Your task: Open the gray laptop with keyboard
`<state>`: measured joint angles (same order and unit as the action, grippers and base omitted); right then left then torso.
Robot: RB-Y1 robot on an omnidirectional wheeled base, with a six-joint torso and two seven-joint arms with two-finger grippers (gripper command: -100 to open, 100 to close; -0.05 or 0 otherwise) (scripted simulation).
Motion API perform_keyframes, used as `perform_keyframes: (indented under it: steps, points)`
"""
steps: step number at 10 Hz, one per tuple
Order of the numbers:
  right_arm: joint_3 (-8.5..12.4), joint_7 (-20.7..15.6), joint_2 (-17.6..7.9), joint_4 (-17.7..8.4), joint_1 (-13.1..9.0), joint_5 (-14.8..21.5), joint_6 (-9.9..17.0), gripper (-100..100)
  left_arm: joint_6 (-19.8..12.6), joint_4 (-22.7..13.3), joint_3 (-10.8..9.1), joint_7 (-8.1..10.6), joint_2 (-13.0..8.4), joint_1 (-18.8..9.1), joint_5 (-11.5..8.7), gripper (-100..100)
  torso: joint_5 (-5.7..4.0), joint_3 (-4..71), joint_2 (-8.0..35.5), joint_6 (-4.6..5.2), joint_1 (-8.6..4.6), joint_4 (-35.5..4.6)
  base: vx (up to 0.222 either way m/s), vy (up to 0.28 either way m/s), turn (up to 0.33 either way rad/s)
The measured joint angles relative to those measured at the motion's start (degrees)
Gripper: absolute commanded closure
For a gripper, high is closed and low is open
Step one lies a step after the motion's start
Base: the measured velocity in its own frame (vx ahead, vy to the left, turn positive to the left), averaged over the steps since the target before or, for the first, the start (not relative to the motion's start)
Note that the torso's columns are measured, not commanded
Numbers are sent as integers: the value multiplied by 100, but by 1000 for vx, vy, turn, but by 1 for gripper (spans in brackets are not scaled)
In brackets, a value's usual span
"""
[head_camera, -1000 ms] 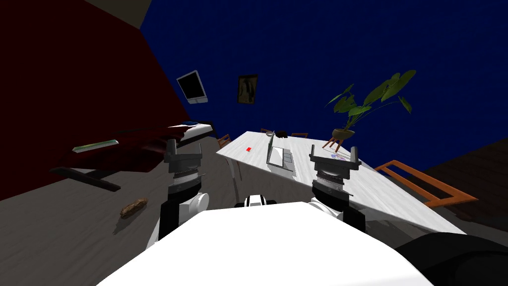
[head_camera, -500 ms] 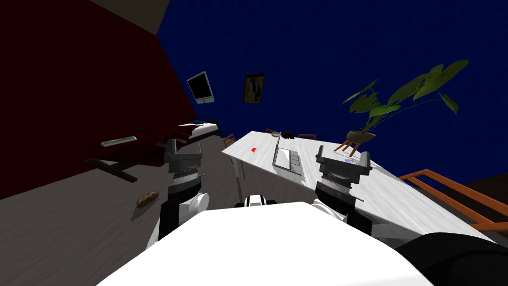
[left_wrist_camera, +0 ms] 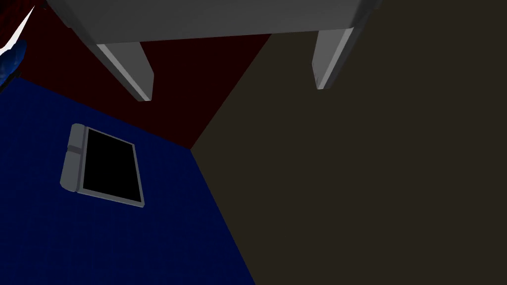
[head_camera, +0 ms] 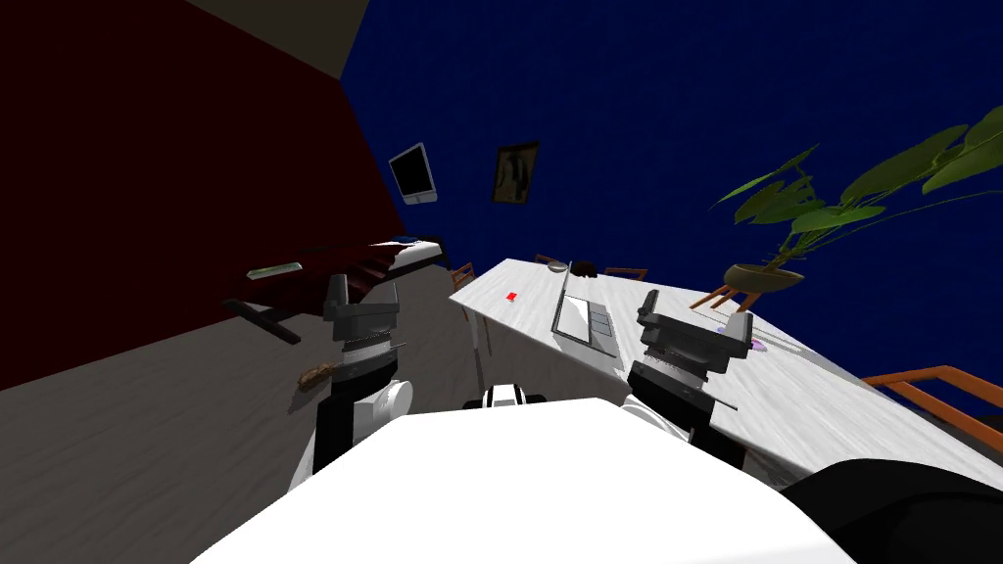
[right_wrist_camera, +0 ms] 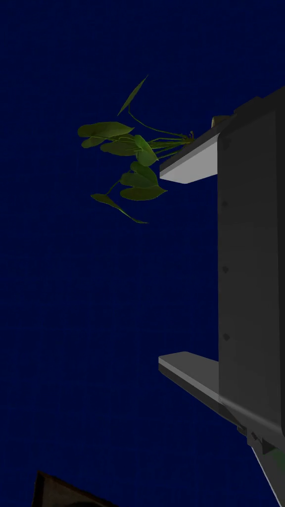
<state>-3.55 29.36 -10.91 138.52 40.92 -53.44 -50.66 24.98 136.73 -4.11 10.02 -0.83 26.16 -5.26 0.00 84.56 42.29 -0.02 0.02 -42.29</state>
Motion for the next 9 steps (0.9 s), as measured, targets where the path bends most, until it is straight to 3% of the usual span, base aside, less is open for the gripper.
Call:
perform_keyframes:
  steps: [9]
  points:
    - [-139, 367, 86, 99, 15, -1425, -630, -100, 0, 0, -1, 0, 0, 1, 0, 0, 0, 0, 2, 2, -3, 0, 41, 43, 131]
